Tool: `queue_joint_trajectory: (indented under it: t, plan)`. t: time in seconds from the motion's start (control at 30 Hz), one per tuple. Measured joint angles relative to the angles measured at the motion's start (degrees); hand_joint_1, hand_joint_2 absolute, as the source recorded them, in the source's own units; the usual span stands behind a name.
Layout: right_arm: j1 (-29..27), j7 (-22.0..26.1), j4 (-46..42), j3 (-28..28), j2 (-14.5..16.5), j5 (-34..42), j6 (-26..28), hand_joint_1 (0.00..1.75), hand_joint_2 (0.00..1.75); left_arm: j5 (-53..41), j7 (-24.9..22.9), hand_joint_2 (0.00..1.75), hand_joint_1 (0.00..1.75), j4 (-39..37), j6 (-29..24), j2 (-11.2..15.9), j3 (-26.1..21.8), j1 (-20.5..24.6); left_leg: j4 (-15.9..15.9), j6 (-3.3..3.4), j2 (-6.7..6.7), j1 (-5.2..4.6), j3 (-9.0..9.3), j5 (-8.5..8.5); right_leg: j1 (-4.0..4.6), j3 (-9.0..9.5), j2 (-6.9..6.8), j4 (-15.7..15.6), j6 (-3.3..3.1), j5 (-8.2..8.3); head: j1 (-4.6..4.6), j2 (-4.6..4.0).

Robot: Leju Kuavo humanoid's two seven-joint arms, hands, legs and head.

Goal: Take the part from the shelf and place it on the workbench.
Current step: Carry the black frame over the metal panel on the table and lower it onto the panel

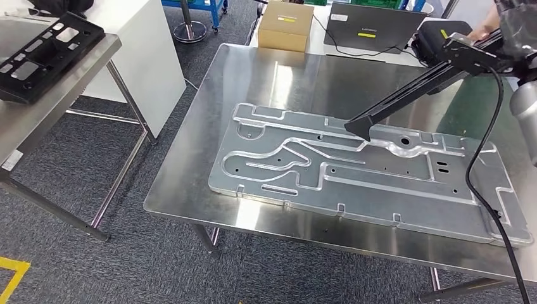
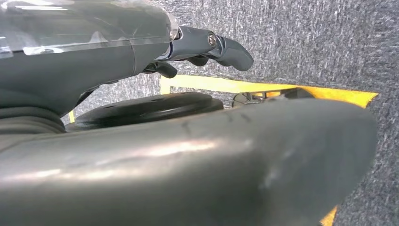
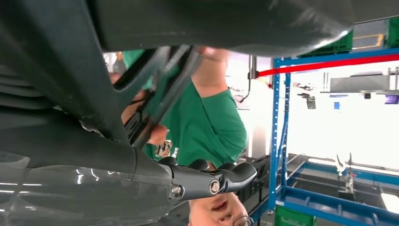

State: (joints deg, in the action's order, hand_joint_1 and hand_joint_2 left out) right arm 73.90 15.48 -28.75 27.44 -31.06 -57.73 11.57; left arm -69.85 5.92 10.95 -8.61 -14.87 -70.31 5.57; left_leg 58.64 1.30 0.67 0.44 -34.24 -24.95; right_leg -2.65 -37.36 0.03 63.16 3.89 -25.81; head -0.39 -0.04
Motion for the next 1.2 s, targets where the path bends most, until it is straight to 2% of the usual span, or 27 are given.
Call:
queue_joint_trajectory:
  t: [0.03, 0.07, 0.17, 0.2, 0.23, 0.33, 0.37, 0.4, 0.43, 0.5, 0.53, 0.57, 0.67, 0.73, 0.77, 0.83, 0.87, 0.9, 0.93, 1.0, 1.03, 1.07, 1.1, 1.13, 1.2]
  plan:
    - [-0.1, 0.26, -0.11, 0.08, -0.19, 0.18, 0.1, 0.0, 0.0, -0.01, 0.08, 0.0, 0.0, 0.0, 0.04, 0.0, 0.0, 0.02, 0.33, -0.35, -0.08, -0.09, -0.19, -0.19, -0.02, 1.09, 0.08, -2.34, -0.2, 0.68, -0.04, 0.0]
    - [-0.26, 0.49, -0.33, 0.15, -0.34, 0.35, 0.23, 0.0, 0.0, -0.01, 0.15, 0.0, 0.0, 0.0, 0.08, 0.01, 0.0, 0.03, 0.54, -0.63, -0.16, -0.22, -0.34, -0.3, 0.07, 1.49, 0.18, -3.34, -0.51, 0.73, -0.08, 0.0]
    - [-0.87, 0.56, -1.1, 0.45, -0.57, 0.77, 0.51, 0.0, 0.0, -0.01, 0.21, 0.0, 0.0, 0.0, 0.17, 0.01, 0.0, -0.01, 0.75, -1.36, -0.26, -0.17, -0.49, -0.5, 0.26, 1.33, 0.19, -3.27, -1.85, 0.7, -0.14, 0.0]
    - [-1.01, 0.44, -1.38, 0.58, -0.58, 0.87, 0.54, 0.0, 0.0, 0.0, 0.17, 0.0, 0.0, 0.0, 0.2, 0.01, 0.0, -0.01, 1.65, -1.64, -0.27, -0.06, -0.88, -1.2, 0.24, 1.34, 0.12, -3.3, -2.29, 0.74, -0.14, 0.0]
    - [-1.12, 0.32, -1.68, 0.7, -0.61, 0.95, 0.56, 0.0, 0.0, 0.01, 0.09, 0.0, 0.0, 0.0, 0.21, 0.01, 0.0, 0.0, 3.68, -1.87, -0.29, 0.03, -1.79, -2.52, 0.22, 1.35, 0.04, -3.34, -2.67, 0.78, -0.14, 0.0]
    - [-1.63, 0.13, -2.48, 1.01, -0.66, 1.14, 0.61, 0.0, 0.0, 0.06, -0.28, 0.0, 0.0, 0.0, 0.12, 0.01, 0.0, -0.04, 14.61, -2.16, -0.28, 0.11, -6.77, -7.54, 0.51, 1.29, -0.03, -3.32, -3.2, 0.79, -0.16, -0.01]
    - [-1.87, 0.07, -2.63, 1.13, -0.66, 1.16, 0.62, 0.0, 0.0, 0.08, -0.37, 0.0, 0.0, 0.0, 0.06, 0.01, 0.0, -0.06, 16.86, -2.08, -0.28, 0.11, -7.88, -7.93, 0.66, 1.31, -0.01, -3.32, -3.25, 0.77, -0.16, -0.01]
    - [-2.07, -0.05, -2.77, 1.27, -0.65, 1.17, 0.63, 0.0, 0.0, 0.09, -0.42, 0.0, 0.0, 0.0, 0.0, 0.01, 0.0, -0.07, 16.99, -1.87, -0.29, 0.08, -8.04, -7.26, 0.82, 1.36, 0.03, -3.31, -3.29, 0.75, -0.16, 0.0]
    - [-2.21, -0.22, -2.94, 1.42, -0.64, 1.17, 0.64, 0.0, 0.0, 0.1, -0.45, 0.0, 0.0, 0.0, -0.05, 0.01, 0.0, -0.05, 14.85, -1.5, -0.3, -0.01, -7.14, -5.65, 0.99, 1.44, 0.08, -3.31, -3.31, 0.73, -0.16, 0.0]
    - [-2.25, -0.57, -3.3, 1.61, -0.64, 1.17, 0.68, 0.0, 0.0, 0.1, -0.47, 0.0, 0.0, 0.0, -0.12, 0.04, 0.0, -0.01, 7.17, -0.4, -0.31, -0.35, -3.58, -1.98, 1.3, 1.6, 0.14, -3.33, -3.33, 0.66, -0.13, 0.0]
    - [-2.2, -0.67, -3.42, 1.66, -0.66, 1.17, 0.7, 0.0, 0.0, 0.1, -0.48, 0.0, 0.0, 0.0, -0.13, 0.06, 0.0, 0.02, 3.9, 0.01, -0.27, -0.54, -2.05, -0.89, 1.4, 1.61, 0.15, -3.35, -3.21, 0.65, -0.12, 0.0]
    - [-2.17, -0.71, -3.48, 1.7, -0.67, 1.17, 0.72, 0.0, 0.0, 0.11, -0.48, 0.0, 0.0, 0.0, -0.13, 0.07, 0.0, 0.03, 1.94, 0.25, -0.24, -0.7, -1.15, -0.47, 1.44, 1.58, 0.13, -3.37, -3.02, 0.67, -0.1, 0.0]
    - [-2.22, -0.7, -3.5, 1.96, -0.69, 1.16, 0.77, 0.0, 0.0, 0.18, -0.48, 0.0, 0.0, 0.0, -0.22, 0.05, 0.0, 0.02, 0.39, 0.48, -0.26, -0.8, -0.6, -0.12, 1.25, 1.53, 0.01, -3.59, -2.01, 0.75, -0.09, 0.0]
    - [-2.15, -0.69, -3.54, 2.05, -0.73, 1.2, 0.78, 0.0, 0.0, 0.21, -0.48, 0.0, 0.0, 0.0, -0.29, 0.05, 0.0, 0.06, -0.69, 0.93, -0.25, -0.58, -0.19, 0.53, 1.09, 0.8, 0.0, -1.96, -1.53, -0.59, -0.02, -0.01]
    - [-2.06, -0.68, -3.55, 2.06, -0.77, 1.27, 0.8, 0.0, 0.0, 0.21, -0.49, 0.0, 0.0, 0.0, -0.31, 0.05, 0.0, 0.09, -1.08, 1.08, -0.23, -0.49, -0.05, 0.79, 1.03, -0.31, 0.01, 0.48, -1.38, -2.11, 0.02, -0.01]
    - [-2.03, -0.58, -3.51, 2.1, -0.81, 1.51, 0.96, 0.0, 0.0, 0.23, -0.56, 0.0, 0.0, 0.0, -0.31, 0.04, -0.01, 0.09, -1.17, 1.24, -0.26, -0.55, -0.06, 0.87, 1.02, -3.57, 0.03, 7.3, -1.08, -5.35, 0.07, 0.0]
    - [-2.16, -0.53, -3.48, 2.14, -0.82, 1.63, 1.07, 0.0, 0.0, 0.24, -0.59, 0.0, 0.0, 0.0, -0.31, 0.03, -0.01, 0.07, -1.13, 1.24, -0.29, -0.56, -0.06, 0.85, 0.98, -4.93, 0.02, 10.06, -0.91, -6.23, 0.07, 0.0]
    - [-2.36, -0.48, -3.44, 2.21, -0.81, 1.73, 1.21, 0.0, 0.0, 0.26, -0.61, 0.0, 0.0, 0.0, -0.31, 0.03, -0.02, 0.05, -1.04, 1.22, -0.33, -0.54, -0.06, 0.77, 0.88, -5.5, 0.0, 10.99, -0.75, -5.94, 0.07, 0.0]
    - [-2.54, -0.45, -3.4, 2.29, -0.81, 1.82, 1.35, 0.0, 0.0, 0.28, -0.62, 0.0, 0.0, 0.0, -0.31, 0.02, -0.02, 0.04, -0.87, 1.13, -0.4, -0.49, -0.06, 0.65, 0.76, -5.1, -0.02, 9.97, -0.62, -4.68, 0.07, 0.0]
    - [-2.67, -0.25, -3.37, 2.38, -0.81, 2.07, 1.69, 0.0, 0.0, 0.3, -0.61, 0.0, 0.0, 0.0, -0.31, -0.03, -0.02, 0.03, -0.21, 0.71, -0.54, -0.42, -0.13, 0.15, 0.48, -1.88, -0.06, 3.18, -0.44, -0.86, 0.08, 0.0]
    - [-2.6, 0.01, -3.37, 2.39, -0.8, 2.25, 1.87, 0.0, 0.0, 0.29, -0.61, 0.0, 0.0, 0.0, -0.31, -0.04, -0.03, 0.04, 0.28, 0.41, -0.62, -0.52, -0.29, -0.15, 0.53, -0.37, -0.04, 0.0, -0.57, 0.3, 0.08, 0.0]
    - [-2.59, 0.23, -3.36, 2.38, -0.8, 2.47, 2.02, 0.0, 0.0, 0.28, -0.58, 0.0, 0.0, 0.0, -0.31, -0.05, -0.03, 0.05, 0.61, 0.11, -0.68, -0.64, -0.46, -0.36, 0.61, 0.58, -0.02, -2.1, -0.82, 0.82, 0.04, 0.0]
    - [-2.63, 0.42, -3.35, 2.37, -0.8, 2.69, 2.11, 0.0, 0.0, 0.28, -0.56, 0.0, 0.0, 0.0, -0.31, -0.05, -0.04, 0.05, 0.81, -0.13, -0.72, -0.76, -0.61, -0.48, 0.74, 0.87, 0.03, -2.88, -1.15, 0.69, 0.03, 0.0]
    - [-2.7, 0.51, -3.34, 2.37, -0.8, 2.87, 2.15, 0.0, 0.44, 0.28, -0.54, 0.0, 0.0, 0.0, -0.31, -0.05, -0.04, 0.05, 0.87, -0.3, -0.76, -0.84, -0.71, -0.5, 0.91, 0.82, 0.08, -2.95, -1.56, 0.62, 0.01, 0.0]
    - [-2.86, 0.5, -3.34, 2.35, -0.81, 3.04, 2.17, 0.0, 1.31, 0.27, -0.52, 0.0, 0.0, 0.0, -0.31, -0.05, -0.04, 0.01, 1.21, -0.79, -0.76, -0.8, -0.93, -0.96, 0.73, 0.81, 0.04, -3.03, -2.28, 0.68, -0.02, 0.0]
